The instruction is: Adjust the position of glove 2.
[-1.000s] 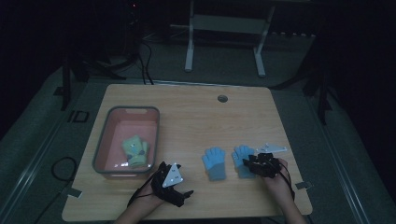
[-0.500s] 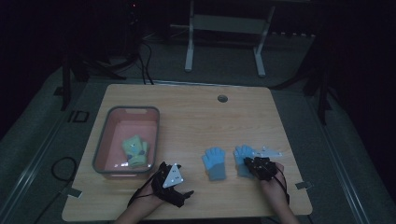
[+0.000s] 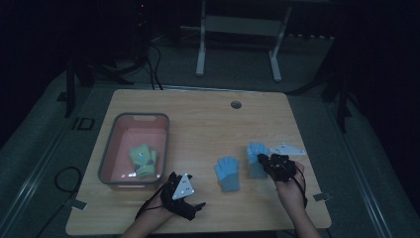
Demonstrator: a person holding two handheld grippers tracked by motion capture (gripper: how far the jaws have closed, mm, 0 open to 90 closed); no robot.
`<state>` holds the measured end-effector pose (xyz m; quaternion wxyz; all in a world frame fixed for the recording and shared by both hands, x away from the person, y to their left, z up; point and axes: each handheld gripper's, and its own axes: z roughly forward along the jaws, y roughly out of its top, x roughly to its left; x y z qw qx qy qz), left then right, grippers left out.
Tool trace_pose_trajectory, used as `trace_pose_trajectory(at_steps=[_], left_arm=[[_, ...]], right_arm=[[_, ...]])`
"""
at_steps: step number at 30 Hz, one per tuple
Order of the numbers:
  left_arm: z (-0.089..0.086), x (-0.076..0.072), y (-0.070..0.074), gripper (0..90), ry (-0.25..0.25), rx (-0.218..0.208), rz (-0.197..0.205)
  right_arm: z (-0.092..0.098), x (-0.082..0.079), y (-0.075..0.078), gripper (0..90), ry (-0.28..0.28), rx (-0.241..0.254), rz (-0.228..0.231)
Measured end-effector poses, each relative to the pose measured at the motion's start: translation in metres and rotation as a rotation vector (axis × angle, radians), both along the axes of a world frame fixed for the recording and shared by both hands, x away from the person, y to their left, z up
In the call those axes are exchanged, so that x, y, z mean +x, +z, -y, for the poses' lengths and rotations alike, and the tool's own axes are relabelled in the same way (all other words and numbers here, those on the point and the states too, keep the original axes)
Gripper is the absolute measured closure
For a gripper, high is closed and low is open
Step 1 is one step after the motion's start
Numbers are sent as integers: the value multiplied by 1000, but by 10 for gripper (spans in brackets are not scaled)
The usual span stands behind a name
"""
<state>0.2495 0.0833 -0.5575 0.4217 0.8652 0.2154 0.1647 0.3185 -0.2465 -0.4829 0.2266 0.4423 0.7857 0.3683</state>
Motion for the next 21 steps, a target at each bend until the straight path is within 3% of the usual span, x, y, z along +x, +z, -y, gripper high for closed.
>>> trace_pose_trajectory(at_steps=[5, 10, 15, 21], left_arm=[[0, -1, 0, 26, -2, -1, 0], [0, 0, 0, 26, -2, 1, 2], [0, -1, 1, 26, -4, 0, 4], [0, -1, 1, 26, -4, -4, 4]], right_arm=[[-18, -1, 21, 862, 45, 8, 30], [-39, -3, 30, 861, 90, 26, 36], [-57, -7, 29, 860, 131, 41, 21], [-72, -12, 17, 859, 166, 46, -24]])
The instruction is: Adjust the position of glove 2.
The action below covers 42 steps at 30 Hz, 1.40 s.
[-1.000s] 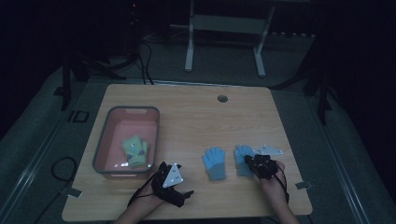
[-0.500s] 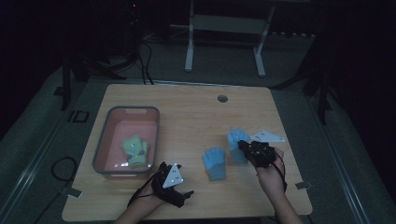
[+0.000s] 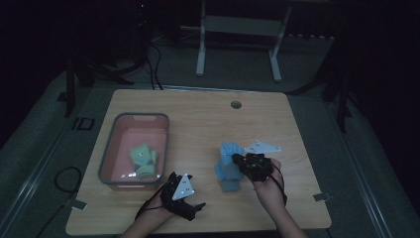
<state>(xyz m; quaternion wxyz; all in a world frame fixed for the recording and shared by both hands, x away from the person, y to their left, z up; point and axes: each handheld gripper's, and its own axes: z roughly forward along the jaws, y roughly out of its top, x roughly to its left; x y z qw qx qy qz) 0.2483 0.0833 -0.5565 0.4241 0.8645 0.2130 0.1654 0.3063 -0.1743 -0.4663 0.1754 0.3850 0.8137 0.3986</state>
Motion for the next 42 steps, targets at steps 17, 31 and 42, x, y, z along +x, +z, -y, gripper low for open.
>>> trace_pose_trajectory(at_steps=[17, 31, 42], left_arm=[[0, 0, -1, 26, -2, 2, -4], [6, -4, 2, 26, -14, -17, 21], [9, -1, 6, 39, -10, -33, -93]], right_arm=[[-10, 5, -50, 842, 39, -80, -123], [-7, 12, -67, 729, 57, -106, -172], [5, 14, -52, 389, 53, -82, -96]])
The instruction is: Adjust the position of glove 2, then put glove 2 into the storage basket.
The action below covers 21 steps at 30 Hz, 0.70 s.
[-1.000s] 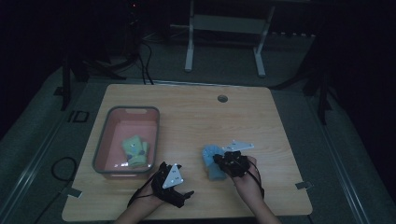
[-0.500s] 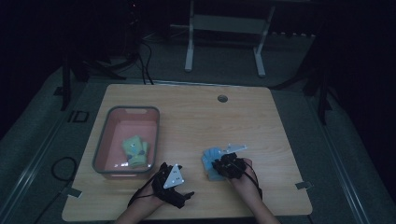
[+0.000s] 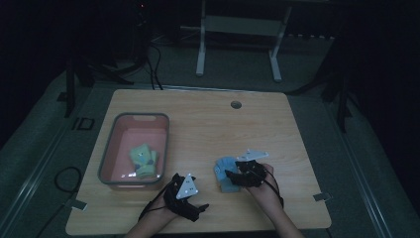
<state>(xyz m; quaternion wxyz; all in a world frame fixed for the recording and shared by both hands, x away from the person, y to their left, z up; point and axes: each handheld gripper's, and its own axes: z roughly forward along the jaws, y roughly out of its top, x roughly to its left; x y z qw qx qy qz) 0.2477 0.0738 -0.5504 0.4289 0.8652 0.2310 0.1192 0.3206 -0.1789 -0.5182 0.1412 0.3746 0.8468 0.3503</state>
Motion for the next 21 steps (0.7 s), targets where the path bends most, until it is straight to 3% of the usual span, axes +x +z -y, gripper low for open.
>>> trace_pose_trajectory(at_steps=[2, 4, 7, 10, 13, 16, 21], left_arm=[[0, 1, 1, 39, -1, -17, -15], [0, 2, 2, 40, 0, -29, -25], [2, 3, 2, 40, -1, -16, -19], [3, 2, 1, 40, -18, -7, -7], [6, 1, 1, 56, -40, 1, 14], [10, 0, 3, 66, -69, -5, 33], [21, 2, 7, 75, -116, 1, 59]], right_arm=[[5, 2, 0, 294, -6, 27, -6], [8, 4, -2, 219, 17, 20, -27], [13, 4, -4, 170, 35, 27, -42], [18, 3, -6, 144, 46, 27, -49], [22, 4, -4, 149, 61, 58, -47], [28, 5, 1, 142, 71, 81, -11], [37, 10, 12, 142, 48, 117, 9]])
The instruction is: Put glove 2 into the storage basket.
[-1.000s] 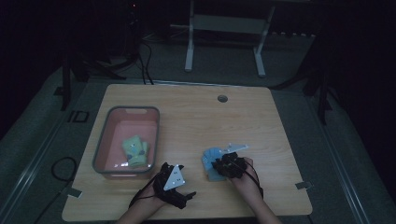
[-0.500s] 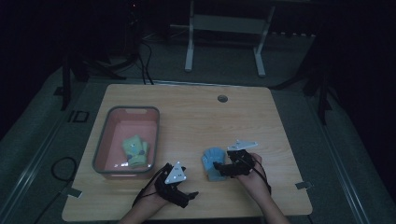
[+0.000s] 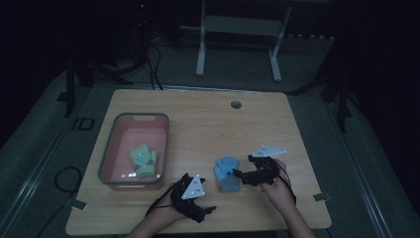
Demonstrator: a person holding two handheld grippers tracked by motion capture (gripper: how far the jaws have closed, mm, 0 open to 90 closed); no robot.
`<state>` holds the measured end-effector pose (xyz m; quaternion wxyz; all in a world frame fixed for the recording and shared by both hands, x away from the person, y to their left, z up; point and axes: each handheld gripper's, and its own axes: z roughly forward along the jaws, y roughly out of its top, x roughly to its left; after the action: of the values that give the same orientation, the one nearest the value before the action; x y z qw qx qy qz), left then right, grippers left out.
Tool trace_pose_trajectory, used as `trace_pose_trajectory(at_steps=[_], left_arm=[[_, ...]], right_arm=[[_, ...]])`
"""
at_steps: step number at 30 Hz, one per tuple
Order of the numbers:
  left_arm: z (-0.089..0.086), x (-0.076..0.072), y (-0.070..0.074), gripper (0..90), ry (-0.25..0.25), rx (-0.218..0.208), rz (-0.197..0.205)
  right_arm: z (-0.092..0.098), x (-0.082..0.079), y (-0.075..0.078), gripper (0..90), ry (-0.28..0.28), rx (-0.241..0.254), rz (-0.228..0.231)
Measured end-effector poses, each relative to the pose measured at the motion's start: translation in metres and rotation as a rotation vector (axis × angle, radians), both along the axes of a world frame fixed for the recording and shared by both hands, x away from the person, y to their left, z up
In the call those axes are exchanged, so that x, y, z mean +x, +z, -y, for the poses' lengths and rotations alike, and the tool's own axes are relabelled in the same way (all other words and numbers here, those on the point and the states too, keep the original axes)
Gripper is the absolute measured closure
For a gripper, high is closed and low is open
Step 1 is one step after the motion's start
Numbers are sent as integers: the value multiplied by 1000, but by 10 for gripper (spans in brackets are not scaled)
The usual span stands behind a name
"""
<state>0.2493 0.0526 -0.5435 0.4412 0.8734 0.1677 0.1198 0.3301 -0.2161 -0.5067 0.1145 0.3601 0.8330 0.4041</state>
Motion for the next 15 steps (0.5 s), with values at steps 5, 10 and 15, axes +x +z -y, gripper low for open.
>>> trace_pose_trajectory(at_steps=[5, 10, 15], left_arm=[[10, 6, 3, 126, -22, -6, 24], [23, 15, 5, 147, -53, 21, 26], [38, 19, 6, 157, -104, 34, 69]], right_arm=[[7, 6, 7, 142, -14, 21, -18], [6, 12, 6, 118, 17, 54, -43], [2, 23, 0, 207, 19, 40, -58]])
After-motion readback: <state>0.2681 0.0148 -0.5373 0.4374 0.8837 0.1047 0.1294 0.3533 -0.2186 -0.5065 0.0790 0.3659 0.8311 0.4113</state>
